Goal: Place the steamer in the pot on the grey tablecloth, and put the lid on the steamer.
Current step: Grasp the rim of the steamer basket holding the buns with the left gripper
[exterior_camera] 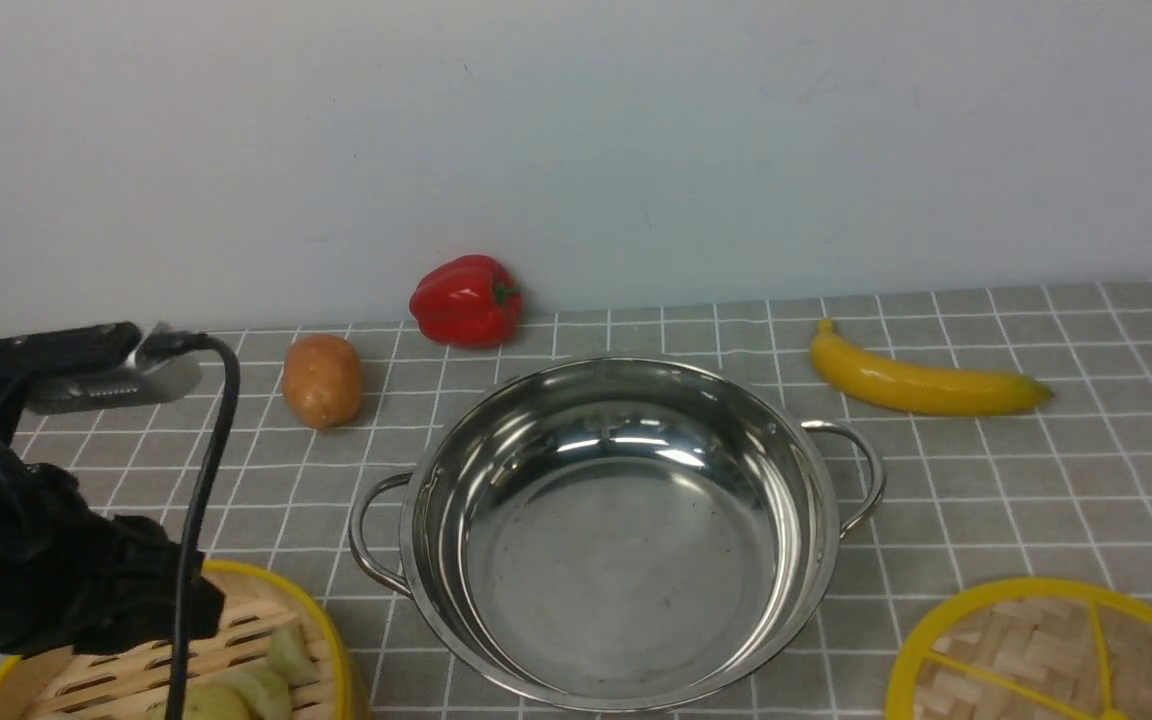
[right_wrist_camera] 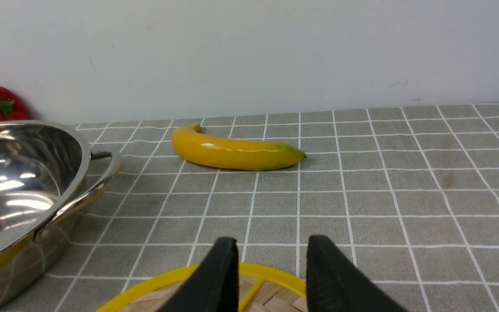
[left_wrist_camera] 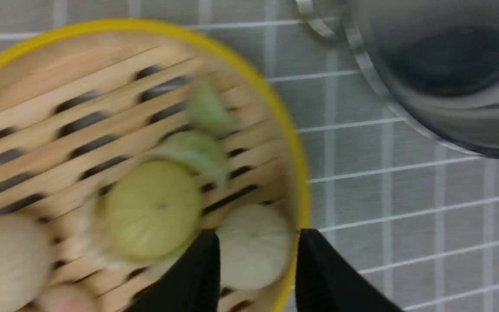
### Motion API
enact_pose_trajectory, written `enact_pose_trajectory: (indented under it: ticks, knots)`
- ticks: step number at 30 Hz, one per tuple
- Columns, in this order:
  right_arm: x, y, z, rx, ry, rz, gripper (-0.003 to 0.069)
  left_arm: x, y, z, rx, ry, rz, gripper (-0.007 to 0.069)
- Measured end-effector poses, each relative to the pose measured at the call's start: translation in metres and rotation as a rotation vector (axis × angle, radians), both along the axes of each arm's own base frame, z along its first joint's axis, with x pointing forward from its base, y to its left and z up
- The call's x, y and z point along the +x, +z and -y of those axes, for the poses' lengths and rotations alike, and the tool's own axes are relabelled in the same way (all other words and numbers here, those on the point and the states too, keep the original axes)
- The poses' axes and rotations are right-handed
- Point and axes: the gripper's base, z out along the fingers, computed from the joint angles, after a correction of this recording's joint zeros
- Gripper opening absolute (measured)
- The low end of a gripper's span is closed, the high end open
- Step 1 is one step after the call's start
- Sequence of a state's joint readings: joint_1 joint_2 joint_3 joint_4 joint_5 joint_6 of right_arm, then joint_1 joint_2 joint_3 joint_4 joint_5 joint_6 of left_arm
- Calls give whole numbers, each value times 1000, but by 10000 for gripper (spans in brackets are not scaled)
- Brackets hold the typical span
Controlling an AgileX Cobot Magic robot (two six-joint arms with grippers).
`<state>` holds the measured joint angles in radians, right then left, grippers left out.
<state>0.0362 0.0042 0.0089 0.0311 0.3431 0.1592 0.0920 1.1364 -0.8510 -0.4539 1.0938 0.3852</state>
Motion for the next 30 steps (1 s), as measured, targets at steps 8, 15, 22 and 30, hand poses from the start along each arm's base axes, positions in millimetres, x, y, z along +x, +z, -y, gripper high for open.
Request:
enact_pose_trajectory:
  ticks: [8,15,22,30]
  knots:
    - [0,0,0,1,0,0,243,-9,-1,28,30,-247,-16,239]
    - [0,0,0,1,0,0,243,-20,-8,48,220,-293,-75,239]
    - [0,0,0,1,0,0,243,-7,-25,59,243,-127,-181,239]
    - [0,0,0,1,0,0,243,19,-59,67,249,-19,-277,239]
